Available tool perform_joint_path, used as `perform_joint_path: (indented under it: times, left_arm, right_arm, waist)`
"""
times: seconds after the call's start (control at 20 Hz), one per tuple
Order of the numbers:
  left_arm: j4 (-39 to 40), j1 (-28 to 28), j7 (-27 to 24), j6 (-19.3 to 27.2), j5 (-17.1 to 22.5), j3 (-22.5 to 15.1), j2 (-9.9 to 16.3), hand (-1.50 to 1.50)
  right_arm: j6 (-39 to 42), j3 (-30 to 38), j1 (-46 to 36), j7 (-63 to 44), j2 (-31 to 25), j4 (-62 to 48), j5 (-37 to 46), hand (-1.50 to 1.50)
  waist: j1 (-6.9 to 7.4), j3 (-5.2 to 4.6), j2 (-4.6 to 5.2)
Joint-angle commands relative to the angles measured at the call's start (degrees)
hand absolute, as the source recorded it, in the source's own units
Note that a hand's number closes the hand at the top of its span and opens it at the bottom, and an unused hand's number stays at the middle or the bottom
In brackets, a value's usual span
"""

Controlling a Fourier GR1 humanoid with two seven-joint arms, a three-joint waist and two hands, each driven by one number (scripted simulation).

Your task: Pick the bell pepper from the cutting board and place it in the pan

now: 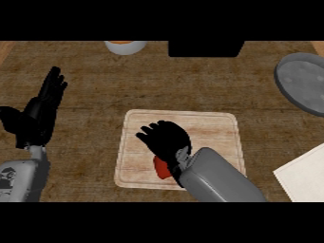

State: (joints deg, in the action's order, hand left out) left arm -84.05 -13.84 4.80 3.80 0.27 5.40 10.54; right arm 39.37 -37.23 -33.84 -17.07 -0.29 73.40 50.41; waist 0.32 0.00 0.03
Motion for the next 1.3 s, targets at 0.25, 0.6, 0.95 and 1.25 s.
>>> perform_joint_path:
  times: [0.25,0.6,0.95,1.25]
  left_arm:
    - [-2.30,0.87,0.82,-0.25,-0.04,-0.34,-0.77,0.00]
    - [0.41,1.39,-1.15,-1.42,-0.16,0.83,-0.44,0.00]
    - [-3.40,3.89,1.56,-1.22,0.71,2.18,0.98,0.00]
    - [-1.17,2.59,-0.31,-0.42,-0.62,1.82,0.42,0.00]
  right_arm:
    - [-4.48,-4.82,0.26,11.97,0.26,-8.78,3.42,1.50]
    - [-3.57,-2.51,-0.85,12.66,0.25,-7.63,4.45,1.50]
    - [-10.98,12.95,16.63,0.51,-10.51,6.31,1.68,1.50]
    - [-20.06,18.07,22.29,0.96,-15.94,21.59,3.91,1.50]
  waist:
    - [0.44,0.03,0.08]
    - [0.00,0.00,0.02]
    - [-2.55,0.02,-0.64]
    - [-2.12,0.01,-0.45]
